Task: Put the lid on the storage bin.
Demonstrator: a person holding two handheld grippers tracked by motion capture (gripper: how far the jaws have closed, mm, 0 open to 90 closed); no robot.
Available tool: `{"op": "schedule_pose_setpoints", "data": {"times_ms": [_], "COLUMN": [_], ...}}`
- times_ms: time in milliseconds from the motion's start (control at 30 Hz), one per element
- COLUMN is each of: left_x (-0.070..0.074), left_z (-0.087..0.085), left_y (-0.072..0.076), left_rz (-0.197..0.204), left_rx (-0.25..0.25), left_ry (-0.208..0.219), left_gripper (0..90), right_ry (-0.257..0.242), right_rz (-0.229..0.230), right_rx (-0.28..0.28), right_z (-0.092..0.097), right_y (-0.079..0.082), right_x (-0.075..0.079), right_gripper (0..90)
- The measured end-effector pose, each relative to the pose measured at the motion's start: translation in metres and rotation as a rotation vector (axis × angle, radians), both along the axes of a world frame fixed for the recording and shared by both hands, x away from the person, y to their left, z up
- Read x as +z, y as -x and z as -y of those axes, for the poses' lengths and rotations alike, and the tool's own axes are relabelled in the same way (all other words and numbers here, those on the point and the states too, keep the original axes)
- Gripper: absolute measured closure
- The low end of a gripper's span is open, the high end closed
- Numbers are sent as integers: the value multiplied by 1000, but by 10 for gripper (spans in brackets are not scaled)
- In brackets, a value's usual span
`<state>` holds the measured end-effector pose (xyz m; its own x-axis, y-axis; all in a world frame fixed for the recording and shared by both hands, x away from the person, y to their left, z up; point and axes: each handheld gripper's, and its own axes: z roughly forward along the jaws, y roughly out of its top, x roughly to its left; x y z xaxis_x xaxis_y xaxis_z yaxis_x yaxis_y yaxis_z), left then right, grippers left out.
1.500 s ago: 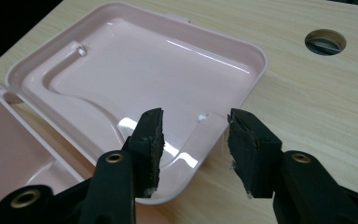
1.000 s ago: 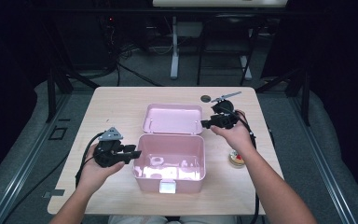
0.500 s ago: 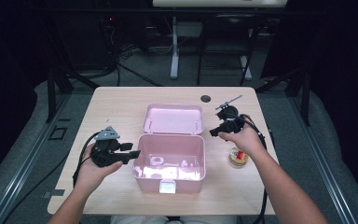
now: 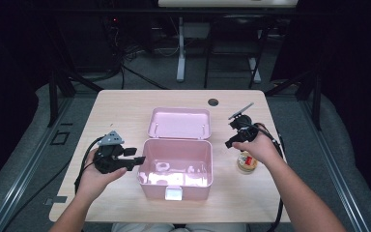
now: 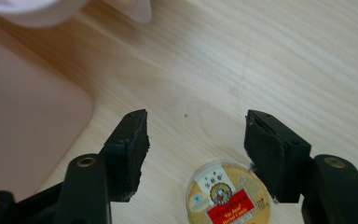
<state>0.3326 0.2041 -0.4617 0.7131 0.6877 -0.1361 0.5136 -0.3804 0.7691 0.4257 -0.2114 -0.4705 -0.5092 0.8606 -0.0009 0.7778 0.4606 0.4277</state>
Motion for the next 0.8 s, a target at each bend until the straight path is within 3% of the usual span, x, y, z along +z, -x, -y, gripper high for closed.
{"op": "schedule_pose_setpoints", "data": {"times_ms": [167,400,800], "left_x": [3,4,4], "left_z": [-3,-4,-2], "left_y": [1,1,0], "left_rz": [8,8,9], "left_rx": [7,14,9], "left_ry": [6,8,10], "left_gripper": [482,479,478], "right_ry": [50,45,85], "right_rz": [-19,-69,-147], "right_rx": [-2,-38,-35], "right_z": [6,17,25], "right_y": [0,-2,2], "right_x": [-6,-13,-32], "right_gripper": [329,243,188]}}
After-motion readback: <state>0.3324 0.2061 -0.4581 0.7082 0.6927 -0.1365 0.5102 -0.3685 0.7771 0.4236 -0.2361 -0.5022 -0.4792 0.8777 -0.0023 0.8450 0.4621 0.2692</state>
